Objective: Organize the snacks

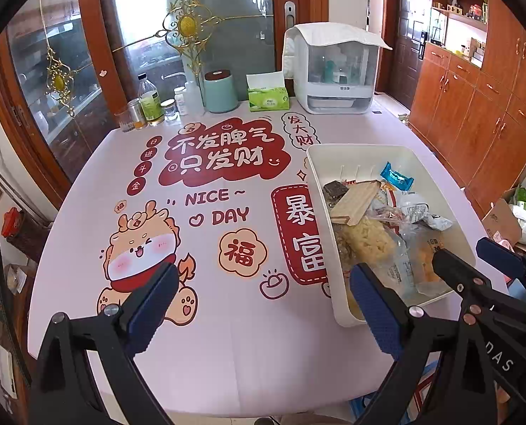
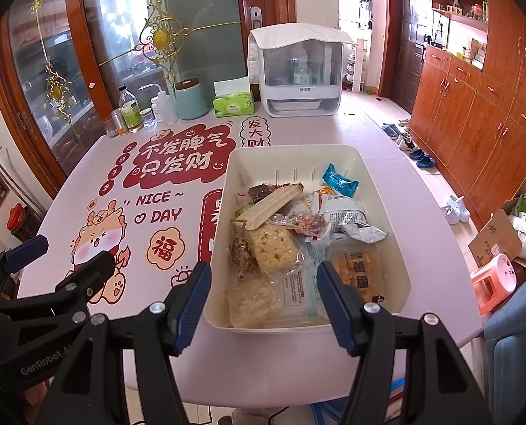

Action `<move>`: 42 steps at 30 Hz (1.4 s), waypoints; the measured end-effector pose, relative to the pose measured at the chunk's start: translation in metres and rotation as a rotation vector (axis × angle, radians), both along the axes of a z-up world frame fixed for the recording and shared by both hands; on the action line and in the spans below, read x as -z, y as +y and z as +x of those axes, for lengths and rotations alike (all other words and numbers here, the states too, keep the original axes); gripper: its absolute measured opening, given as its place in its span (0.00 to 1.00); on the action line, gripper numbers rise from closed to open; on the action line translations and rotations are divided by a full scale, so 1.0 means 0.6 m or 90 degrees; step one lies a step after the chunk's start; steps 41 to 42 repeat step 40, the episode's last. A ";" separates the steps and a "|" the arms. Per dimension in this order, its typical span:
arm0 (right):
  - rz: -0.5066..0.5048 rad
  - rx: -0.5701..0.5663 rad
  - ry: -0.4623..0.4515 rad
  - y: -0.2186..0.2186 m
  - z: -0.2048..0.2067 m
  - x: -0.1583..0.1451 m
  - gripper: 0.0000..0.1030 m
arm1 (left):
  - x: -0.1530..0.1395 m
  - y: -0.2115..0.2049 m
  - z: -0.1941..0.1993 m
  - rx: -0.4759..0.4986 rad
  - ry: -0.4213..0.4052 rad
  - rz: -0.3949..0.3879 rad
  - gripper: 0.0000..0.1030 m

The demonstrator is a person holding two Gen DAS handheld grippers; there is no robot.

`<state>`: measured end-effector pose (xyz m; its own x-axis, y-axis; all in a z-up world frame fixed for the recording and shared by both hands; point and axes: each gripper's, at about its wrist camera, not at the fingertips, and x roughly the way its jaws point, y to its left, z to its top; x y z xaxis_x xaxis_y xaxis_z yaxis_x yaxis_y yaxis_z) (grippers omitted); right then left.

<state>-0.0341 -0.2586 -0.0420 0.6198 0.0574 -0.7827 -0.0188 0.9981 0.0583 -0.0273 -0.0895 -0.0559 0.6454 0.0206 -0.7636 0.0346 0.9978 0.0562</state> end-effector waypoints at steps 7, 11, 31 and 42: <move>-0.004 0.001 0.005 0.008 0.003 0.003 0.61 | 0.007 0.006 0.003 0.003 0.006 -0.005 0.94; -0.005 0.000 0.010 0.016 0.006 0.004 0.61 | 0.008 0.014 0.005 0.003 0.011 -0.010 0.94; -0.012 0.006 0.017 0.029 0.010 0.013 0.61 | 0.015 0.027 0.011 0.007 0.022 -0.021 0.94; -0.013 0.007 0.020 0.030 0.009 0.013 0.61 | 0.022 0.032 0.015 0.007 0.026 -0.022 0.94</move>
